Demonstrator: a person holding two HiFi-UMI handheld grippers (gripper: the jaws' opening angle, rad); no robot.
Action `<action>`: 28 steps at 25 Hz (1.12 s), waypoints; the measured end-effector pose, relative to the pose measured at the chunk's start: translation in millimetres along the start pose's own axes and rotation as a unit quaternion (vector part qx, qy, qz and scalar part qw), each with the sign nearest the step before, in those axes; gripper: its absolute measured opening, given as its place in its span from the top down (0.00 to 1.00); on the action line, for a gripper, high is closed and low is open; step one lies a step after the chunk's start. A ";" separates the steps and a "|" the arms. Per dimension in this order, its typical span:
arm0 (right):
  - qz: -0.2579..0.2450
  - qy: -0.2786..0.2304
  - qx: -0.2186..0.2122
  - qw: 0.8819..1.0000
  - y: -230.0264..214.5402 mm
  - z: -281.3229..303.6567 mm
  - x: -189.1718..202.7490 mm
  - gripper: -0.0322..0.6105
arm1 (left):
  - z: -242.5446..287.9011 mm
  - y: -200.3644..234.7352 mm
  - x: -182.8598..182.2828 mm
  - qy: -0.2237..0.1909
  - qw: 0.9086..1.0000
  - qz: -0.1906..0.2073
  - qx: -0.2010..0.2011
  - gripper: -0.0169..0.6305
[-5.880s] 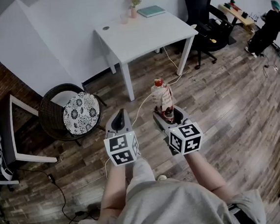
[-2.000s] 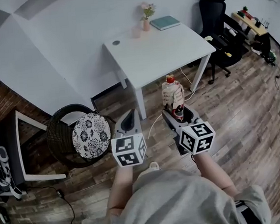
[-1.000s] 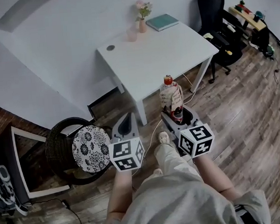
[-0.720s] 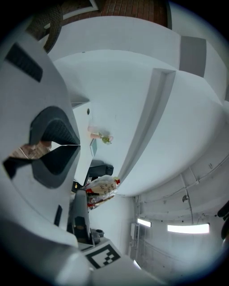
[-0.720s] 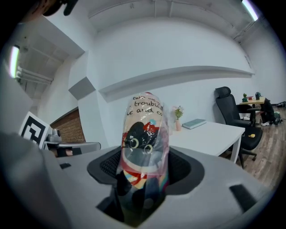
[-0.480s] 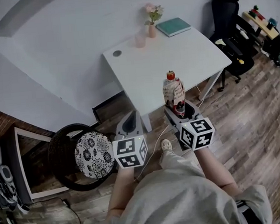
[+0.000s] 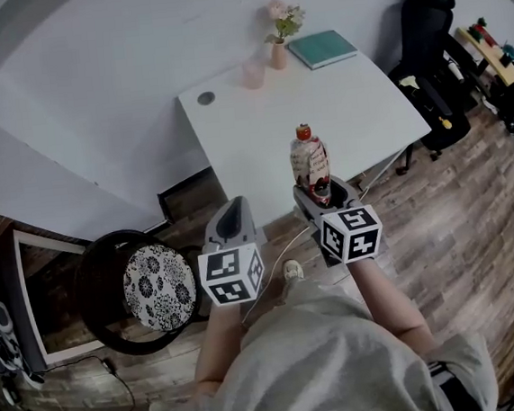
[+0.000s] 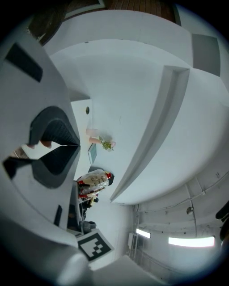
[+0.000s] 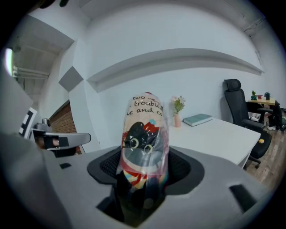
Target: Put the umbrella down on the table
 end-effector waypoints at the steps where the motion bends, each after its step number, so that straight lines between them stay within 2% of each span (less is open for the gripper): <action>1: 0.001 0.005 -0.001 1.000 -6.8 5.6 -0.4 0.53 | 5.8 -1.2 -0.3 0.001 1.000 -0.001 -0.002 0.96; 16: -0.005 0.092 -0.025 0.995 -85.7 99.1 9.3 0.53 | 71.7 -1.4 -0.4 0.017 0.999 -0.019 -0.041 0.96; 28: 0.006 0.174 -0.022 0.985 -129.7 157.2 27.2 0.53 | 106.0 1.4 -0.4 0.033 0.998 -0.015 -0.051 0.96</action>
Point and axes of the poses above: the fingertips, and each gripper's own axes: z forward along the fingers, y to its left, x out of its underside, the point moved 9 cm from there along -z, backward along the fingers, and after that the axes turned 13 degrees about -x, right-handed, at the moved point
